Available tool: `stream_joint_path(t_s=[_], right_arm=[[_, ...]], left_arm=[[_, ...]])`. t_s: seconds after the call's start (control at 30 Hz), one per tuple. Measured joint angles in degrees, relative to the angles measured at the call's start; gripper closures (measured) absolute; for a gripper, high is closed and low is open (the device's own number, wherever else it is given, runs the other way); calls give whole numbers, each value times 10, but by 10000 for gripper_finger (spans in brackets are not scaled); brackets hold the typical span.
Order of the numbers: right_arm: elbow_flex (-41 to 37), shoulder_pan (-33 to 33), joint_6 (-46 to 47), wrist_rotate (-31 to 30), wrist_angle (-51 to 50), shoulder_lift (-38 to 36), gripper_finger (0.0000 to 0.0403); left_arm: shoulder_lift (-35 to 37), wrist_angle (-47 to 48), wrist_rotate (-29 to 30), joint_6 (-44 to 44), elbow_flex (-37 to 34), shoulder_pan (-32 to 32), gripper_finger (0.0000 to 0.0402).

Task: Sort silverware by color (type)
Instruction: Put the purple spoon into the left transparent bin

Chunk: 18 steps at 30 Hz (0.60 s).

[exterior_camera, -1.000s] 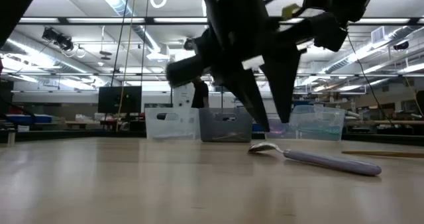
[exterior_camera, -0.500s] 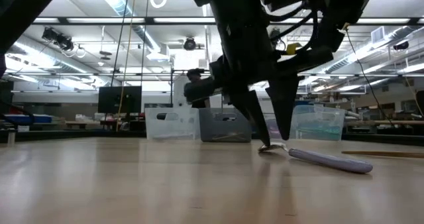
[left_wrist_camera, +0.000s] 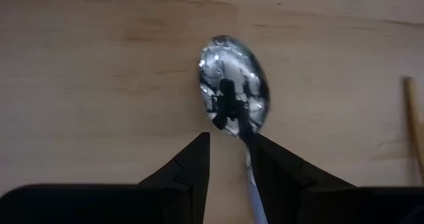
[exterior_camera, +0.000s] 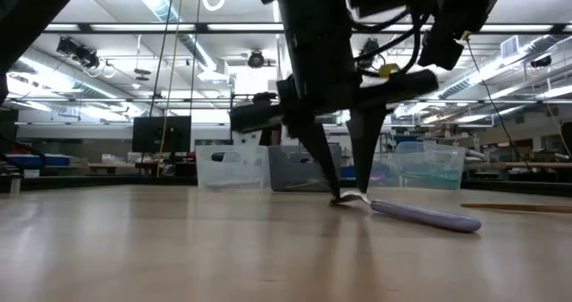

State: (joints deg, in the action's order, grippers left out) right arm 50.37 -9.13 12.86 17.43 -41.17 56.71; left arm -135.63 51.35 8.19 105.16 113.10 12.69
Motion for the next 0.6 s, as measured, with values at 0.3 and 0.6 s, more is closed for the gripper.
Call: stream_joint_path(t_s=[0.3, 0.6], right_arm=[[0, 0, 0, -5, 0, 0, 196], [0, 0, 6, -4, 10, 0, 196]], left_arm=[[1, 76, -3, -25, 55, 1, 286], [-6, 71, -14, -24, 61, -5, 286]])
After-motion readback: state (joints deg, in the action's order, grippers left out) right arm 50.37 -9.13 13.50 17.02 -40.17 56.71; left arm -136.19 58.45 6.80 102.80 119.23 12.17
